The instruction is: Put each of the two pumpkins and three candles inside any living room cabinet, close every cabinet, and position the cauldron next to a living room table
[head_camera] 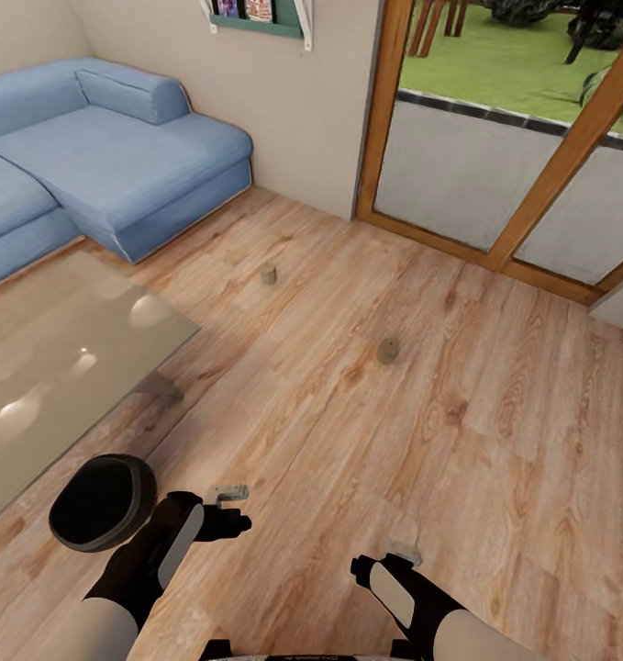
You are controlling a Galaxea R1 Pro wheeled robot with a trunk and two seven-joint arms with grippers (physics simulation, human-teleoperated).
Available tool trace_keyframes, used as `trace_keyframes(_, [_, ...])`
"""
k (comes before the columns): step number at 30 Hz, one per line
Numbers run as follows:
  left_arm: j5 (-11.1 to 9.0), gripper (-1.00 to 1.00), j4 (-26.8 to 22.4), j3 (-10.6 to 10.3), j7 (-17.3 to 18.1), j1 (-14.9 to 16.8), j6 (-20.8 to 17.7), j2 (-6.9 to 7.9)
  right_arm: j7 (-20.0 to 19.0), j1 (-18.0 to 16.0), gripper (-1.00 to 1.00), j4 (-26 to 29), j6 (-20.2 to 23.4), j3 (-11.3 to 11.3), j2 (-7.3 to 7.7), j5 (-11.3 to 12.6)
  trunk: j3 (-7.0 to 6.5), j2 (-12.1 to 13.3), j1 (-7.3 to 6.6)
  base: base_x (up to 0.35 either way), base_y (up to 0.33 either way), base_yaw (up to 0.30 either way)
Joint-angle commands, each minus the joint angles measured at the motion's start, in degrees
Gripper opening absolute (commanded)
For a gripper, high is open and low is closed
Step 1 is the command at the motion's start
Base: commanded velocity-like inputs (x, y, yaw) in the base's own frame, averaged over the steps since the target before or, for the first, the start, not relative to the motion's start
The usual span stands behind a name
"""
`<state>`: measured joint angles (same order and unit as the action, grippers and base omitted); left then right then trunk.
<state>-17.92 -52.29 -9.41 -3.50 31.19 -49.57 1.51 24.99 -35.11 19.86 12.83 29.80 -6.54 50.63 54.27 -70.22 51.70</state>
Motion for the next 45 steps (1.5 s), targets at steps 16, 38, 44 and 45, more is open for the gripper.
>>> trace_keyframes(16, [-0.54,1.00,-0.24,-0.09,-0.28,0.01,-0.22,0.48,0.41,-0.04,1.00,0.11,0.26,0.44,0.04,0.26,1.26,-0.03,0.00,0.009,0.000,-0.174])
trace_keyframes(38, [-0.45,1.00,-0.30,-0.08,-0.28,0.01,-0.14,0.69,0.41,-0.04,1.00,0.16,0.26,0.48,-0.03,0.26,2.95,-0.03,0.00,0.297,-0.002,-0.174])
trace_keyframes(44, [-0.45,1.00,-0.31,-0.08,-0.28,0.01,-0.12,0.69,0.41,-0.04,1.00,0.17,0.26,0.46,0.01,0.18,3.41,-0.03,0.00,0.326,-0.024,-0.174])
trace_keyframes(45, [-0.45,1.00,-0.31,-0.08,-0.28,0.01,-0.11,0.69,0.41,-0.04,1.00,0.18,0.26,0.45,0.02,0.18,3.49,-0.03,0.00,0.326,-0.004,-0.174])
